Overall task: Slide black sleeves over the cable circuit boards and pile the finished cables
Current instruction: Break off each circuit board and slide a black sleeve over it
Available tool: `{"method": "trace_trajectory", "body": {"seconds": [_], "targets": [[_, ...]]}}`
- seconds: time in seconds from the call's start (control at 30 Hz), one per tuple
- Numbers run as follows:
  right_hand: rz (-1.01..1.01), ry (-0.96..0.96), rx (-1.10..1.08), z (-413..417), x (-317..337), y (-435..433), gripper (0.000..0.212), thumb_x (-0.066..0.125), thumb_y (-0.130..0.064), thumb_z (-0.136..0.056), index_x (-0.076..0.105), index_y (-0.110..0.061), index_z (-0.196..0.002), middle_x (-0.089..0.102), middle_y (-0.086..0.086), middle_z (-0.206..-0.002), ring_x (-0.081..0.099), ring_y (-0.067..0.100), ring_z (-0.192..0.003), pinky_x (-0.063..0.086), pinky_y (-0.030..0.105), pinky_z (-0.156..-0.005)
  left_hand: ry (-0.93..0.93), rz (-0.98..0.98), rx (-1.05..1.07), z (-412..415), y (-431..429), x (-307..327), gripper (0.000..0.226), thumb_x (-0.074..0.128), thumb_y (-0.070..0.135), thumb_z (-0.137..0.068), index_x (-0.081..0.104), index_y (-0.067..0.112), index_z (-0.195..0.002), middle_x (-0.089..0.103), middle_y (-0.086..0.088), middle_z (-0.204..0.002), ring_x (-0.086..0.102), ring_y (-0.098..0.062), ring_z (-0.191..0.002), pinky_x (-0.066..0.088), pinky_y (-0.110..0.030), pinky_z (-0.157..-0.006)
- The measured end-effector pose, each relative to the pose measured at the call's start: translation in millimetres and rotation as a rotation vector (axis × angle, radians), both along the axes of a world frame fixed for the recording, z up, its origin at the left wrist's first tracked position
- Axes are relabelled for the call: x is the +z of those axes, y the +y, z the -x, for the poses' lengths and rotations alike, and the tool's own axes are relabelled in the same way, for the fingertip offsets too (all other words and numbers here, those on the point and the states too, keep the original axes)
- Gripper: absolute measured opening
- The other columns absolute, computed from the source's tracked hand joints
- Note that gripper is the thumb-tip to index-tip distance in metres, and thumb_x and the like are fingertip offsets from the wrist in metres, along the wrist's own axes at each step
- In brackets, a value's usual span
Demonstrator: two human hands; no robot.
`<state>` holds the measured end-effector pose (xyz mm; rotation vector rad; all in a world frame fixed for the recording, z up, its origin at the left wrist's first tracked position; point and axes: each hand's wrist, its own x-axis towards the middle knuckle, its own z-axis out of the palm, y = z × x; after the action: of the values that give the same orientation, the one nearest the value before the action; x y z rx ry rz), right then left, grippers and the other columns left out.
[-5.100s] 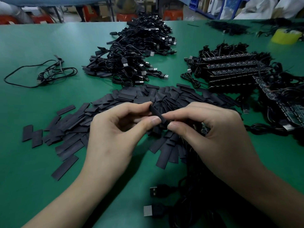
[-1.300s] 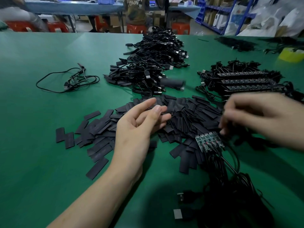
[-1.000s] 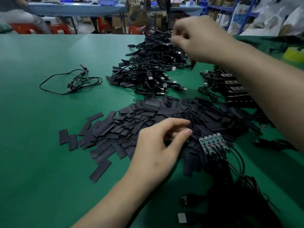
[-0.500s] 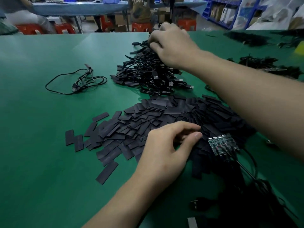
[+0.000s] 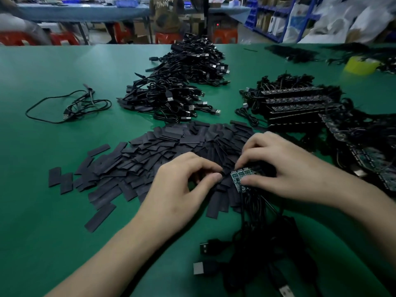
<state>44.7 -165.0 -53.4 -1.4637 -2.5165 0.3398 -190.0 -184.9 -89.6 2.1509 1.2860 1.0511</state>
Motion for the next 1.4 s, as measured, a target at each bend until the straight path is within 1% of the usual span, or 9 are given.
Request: {"method": "trace_trajectory", "body": {"seconds": [0.1, 0.23, 0.43, 0.53, 0.63, 0.83, 1.17, 1.33, 1.4], "targets": [[-0.046, 0.13, -0.028, 4, 2, -1, 0.019, 0.063, -0.055, -0.081, 0.065, -0.039, -0.092, 0.056, -0.022, -0.102, 0.052, -0.002, -0.104, 0.043, 0.02, -0.089, 0.008, -0.003, -0.005, 0, -1, 0, 0.012, 0.072, 0.03, -0.09, 0.079, 0.03, -0.1, 0.065, 0.018, -0.087, 0.061, -0.006, -0.089, 0.039, -0.008, -0.076], [-0.074, 0.372, -0.055, 22, -4, -9, 0.01, 0.079, -0.034, -0.082, 0.07, -0.034, -0.087, 0.068, -0.023, -0.087, 0.059, -0.013, -0.072, 0.04, 0.005, -0.064, -0.084, 0.056, -0.042, -1, -3, 1, 0.021, 0.069, 0.043, -0.085, 0.078, 0.027, -0.096, 0.07, 0.013, -0.086, 0.064, -0.011, -0.086, 0.045, -0.015, -0.074], [0.237, 0.78, -0.158, 28, -12, -10, 0.019, 0.086, -0.032, -0.077, 0.076, -0.029, -0.092, 0.076, -0.012, -0.09, 0.07, 0.001, -0.08, 0.05, 0.016, -0.074, -0.35, 0.239, -0.053, 0, 0, 3, 0.019, 0.074, 0.041, -0.075, 0.077, 0.023, -0.079, 0.07, 0.003, -0.068, 0.059, -0.006, -0.062, 0.046, -0.016, -0.062], [0.341, 0.865, -0.149, 27, -14, -12, 0.015, 0.083, -0.035, -0.074, 0.079, -0.026, -0.085, 0.076, -0.006, -0.076, 0.066, 0.001, -0.067, 0.05, 0.012, -0.065, -0.394, 0.268, -0.054, -1, -1, 3, 0.017, 0.074, 0.039, -0.074, 0.079, 0.023, -0.078, 0.073, -0.001, -0.07, 0.063, -0.01, -0.064, 0.049, -0.021, -0.063], [0.369, 0.924, -0.122, 29, -17, -13, 0.004, 0.081, -0.021, -0.082, 0.078, -0.023, -0.082, 0.072, -0.008, -0.065, 0.06, -0.003, -0.053, 0.044, 0.008, -0.054, -0.474, 0.333, -0.093, -2, -1, 3, 0.012, 0.075, 0.032, -0.074, 0.079, 0.021, -0.077, 0.074, -0.004, -0.068, 0.066, -0.008, -0.061, 0.05, -0.018, -0.061], [0.479, 1.046, -0.064, 32, -18, -13, 0.012, 0.077, -0.028, -0.074, 0.078, -0.027, -0.086, 0.077, 0.001, -0.079, 0.071, 0.009, -0.069, 0.054, 0.016, -0.065, -0.579, 0.413, -0.134, 0, -1, 4, 0.014, 0.075, 0.024, -0.074, 0.079, 0.011, -0.078, 0.073, -0.009, -0.068, 0.065, -0.011, -0.061, 0.054, -0.019, -0.062], [0.608, 1.089, -0.082, 27, -17, -7, 0.017, 0.085, -0.033, -0.071, 0.079, -0.025, -0.084, 0.078, 0.008, -0.085, 0.071, 0.013, -0.075, 0.056, 0.022, -0.072, -0.721, 0.518, -0.159, -3, -2, 8, 0.013, 0.075, 0.025, -0.073, 0.081, 0.015, -0.079, 0.072, -0.007, -0.07, 0.065, -0.01, -0.065, 0.054, -0.017, -0.063], [0.232, 0.567, -0.268, 5, -12, -2, 0.02, 0.081, -0.048, -0.072, 0.077, -0.032, -0.084, 0.072, -0.015, -0.076, 0.061, 0.002, -0.066, 0.05, 0.027, -0.07, -0.77, 0.394, -0.106, 2, 0, 13, 0.015, 0.077, 0.033, -0.069, 0.08, 0.021, -0.076, 0.074, 0.0, -0.071, 0.067, -0.005, -0.065, 0.052, -0.013, -0.065], [0.024, 0.522, -0.237, 7, -9, -5, 0.016, 0.075, -0.05, -0.079, 0.076, -0.037, -0.088, 0.072, -0.019, -0.09, 0.066, -0.002, -0.083, 0.053, 0.023, -0.078, -0.75, 0.325, -0.102, 2, 0, 14, 0.013, 0.076, 0.033, -0.07, 0.08, 0.022, -0.075, 0.075, 0.003, -0.073, 0.067, -0.003, -0.067, 0.051, -0.012, -0.066]]}}
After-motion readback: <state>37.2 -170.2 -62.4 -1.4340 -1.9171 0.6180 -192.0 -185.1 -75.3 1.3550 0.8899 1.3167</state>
